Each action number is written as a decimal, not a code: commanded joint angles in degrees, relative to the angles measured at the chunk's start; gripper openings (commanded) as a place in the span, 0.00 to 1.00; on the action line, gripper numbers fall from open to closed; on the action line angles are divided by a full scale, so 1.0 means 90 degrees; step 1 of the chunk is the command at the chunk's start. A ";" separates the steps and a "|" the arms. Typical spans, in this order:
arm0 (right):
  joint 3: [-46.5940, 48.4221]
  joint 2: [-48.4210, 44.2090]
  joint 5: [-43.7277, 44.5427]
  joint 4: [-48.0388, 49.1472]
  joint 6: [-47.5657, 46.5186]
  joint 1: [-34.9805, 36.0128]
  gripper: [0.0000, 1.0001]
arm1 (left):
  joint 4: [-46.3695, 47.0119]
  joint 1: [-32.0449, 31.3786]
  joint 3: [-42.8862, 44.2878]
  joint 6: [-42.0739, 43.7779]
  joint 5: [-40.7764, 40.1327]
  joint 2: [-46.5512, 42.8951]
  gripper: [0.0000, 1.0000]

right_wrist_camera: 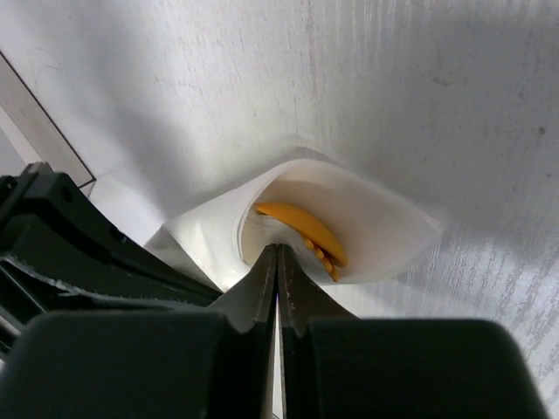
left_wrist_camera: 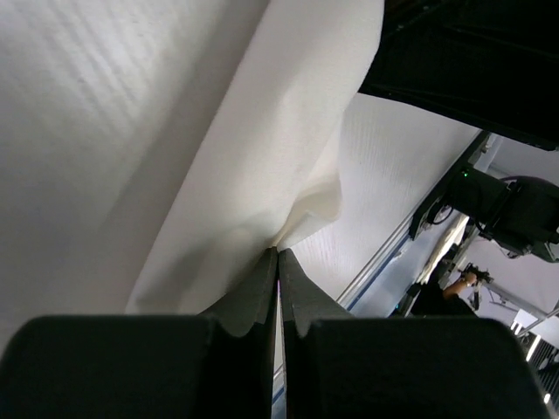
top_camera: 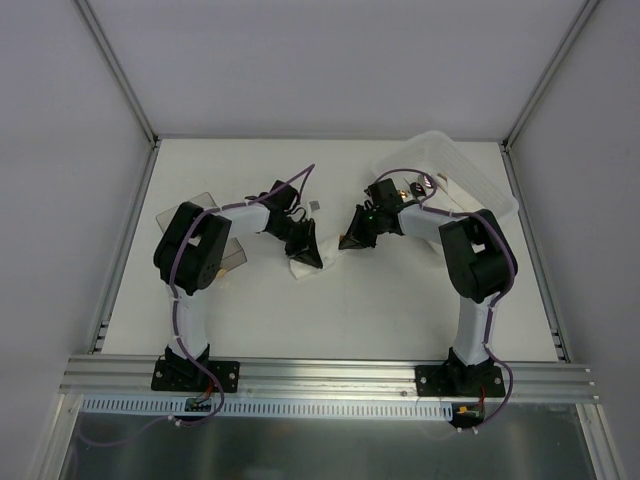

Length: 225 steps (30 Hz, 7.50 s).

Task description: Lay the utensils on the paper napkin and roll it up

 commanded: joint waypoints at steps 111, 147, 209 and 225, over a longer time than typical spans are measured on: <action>0.0241 0.0254 -0.0536 -0.0790 -0.1291 0.0358 0.01 | -0.1025 -0.0344 -0.0384 0.1855 -0.1454 0.0503 0.06; 0.0339 0.0566 -0.0058 -0.1668 -0.2023 0.0691 0.06 | -0.1054 -0.0032 0.0153 0.1348 -0.0849 -0.0541 0.28; 0.1647 -0.1953 -0.2313 -0.2196 -0.3742 -0.0627 0.31 | -0.0488 0.0808 0.1402 0.1015 -0.0213 -0.2150 0.00; 0.4186 -0.2004 0.0565 -0.1620 -0.2453 0.0326 0.29 | -0.0439 0.1356 0.2428 0.1074 -0.3544 -0.3227 0.00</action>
